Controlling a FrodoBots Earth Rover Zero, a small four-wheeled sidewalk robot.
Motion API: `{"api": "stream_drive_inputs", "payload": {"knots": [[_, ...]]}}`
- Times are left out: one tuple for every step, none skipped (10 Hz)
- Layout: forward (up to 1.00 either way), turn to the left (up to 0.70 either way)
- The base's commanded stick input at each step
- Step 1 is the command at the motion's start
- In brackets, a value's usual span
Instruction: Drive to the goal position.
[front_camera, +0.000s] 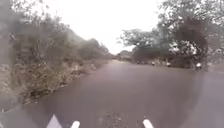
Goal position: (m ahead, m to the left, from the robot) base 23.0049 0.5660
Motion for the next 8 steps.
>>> {"api": "stream_drive_inputs", "payload": {"knots": [[0.5, 0.0], [0.5, 0.0], [0.5, 0.0], [0.5, 0.0], [0.5, 0.0], [0.5, 0.0], [0.5, 0.0], [0.5, 0.0]]}}
